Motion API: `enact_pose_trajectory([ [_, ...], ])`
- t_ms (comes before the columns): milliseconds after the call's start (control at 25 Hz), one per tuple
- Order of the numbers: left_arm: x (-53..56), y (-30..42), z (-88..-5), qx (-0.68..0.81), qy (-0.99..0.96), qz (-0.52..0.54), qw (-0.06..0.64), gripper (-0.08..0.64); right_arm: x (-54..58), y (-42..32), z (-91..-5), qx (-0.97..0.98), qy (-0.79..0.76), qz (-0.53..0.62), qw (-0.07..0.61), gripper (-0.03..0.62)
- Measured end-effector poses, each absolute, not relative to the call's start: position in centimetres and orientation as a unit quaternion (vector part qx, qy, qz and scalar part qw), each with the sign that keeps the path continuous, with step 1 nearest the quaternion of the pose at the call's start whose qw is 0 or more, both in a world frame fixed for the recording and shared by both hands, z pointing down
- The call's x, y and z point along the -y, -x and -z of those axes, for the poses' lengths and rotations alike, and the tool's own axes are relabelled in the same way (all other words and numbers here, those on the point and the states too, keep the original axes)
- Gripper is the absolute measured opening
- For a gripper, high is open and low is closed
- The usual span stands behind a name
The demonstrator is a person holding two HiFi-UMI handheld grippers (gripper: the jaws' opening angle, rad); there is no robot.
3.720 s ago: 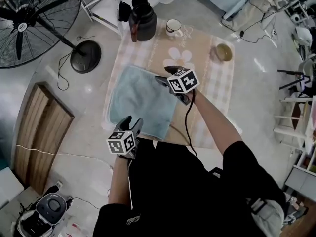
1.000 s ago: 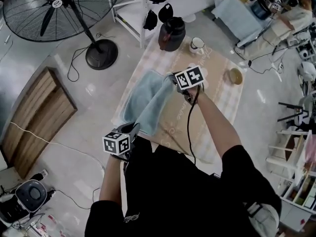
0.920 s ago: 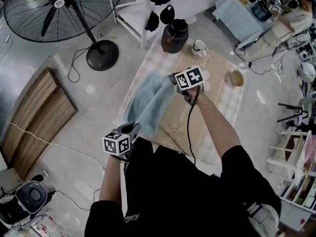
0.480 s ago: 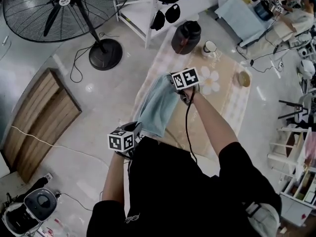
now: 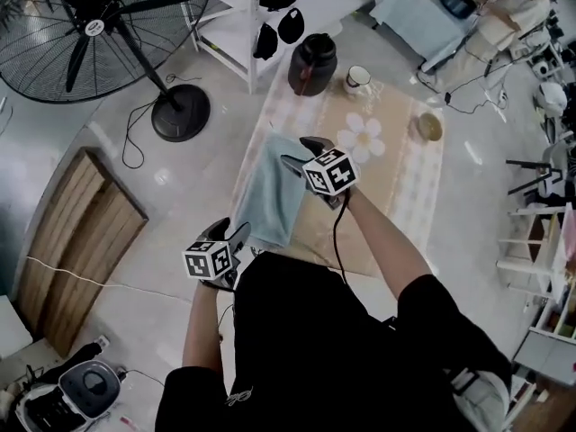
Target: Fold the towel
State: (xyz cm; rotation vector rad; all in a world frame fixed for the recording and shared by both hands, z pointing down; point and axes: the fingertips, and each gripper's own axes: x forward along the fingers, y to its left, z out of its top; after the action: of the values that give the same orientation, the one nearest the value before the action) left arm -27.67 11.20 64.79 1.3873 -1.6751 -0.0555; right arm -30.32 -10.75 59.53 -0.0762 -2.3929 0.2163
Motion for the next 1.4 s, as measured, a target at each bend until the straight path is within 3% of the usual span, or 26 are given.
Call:
enact_pose_trajectory([
  [400,-10.7,21.9,-63.8,0.684,-0.572,-0.039,0.451,0.247,8.3,17.1,-59.6,0.934,0.009,-0.12,0.337,0.261],
  [840,-15.4,19.3,-65.4,0.675,-0.572,-0.118,0.451,0.247,1.9,9.0,-63.8,0.923,-0.013,-0.182,0.338,0.261],
  [1120,-14.8,21.4,-65.9,0.64,-0.625,-0.154,0.419,0.247,-1.5,8.7,-64.8,0.918,-0.062,-0.207,0.333,0.261],
  [1400,-14.7,24.2,-67.0,0.533,-0.726,-0.278,0.333,0.247,-6.2,10.6,-65.7,0.905,-0.142,-0.227,0.331,0.261],
])
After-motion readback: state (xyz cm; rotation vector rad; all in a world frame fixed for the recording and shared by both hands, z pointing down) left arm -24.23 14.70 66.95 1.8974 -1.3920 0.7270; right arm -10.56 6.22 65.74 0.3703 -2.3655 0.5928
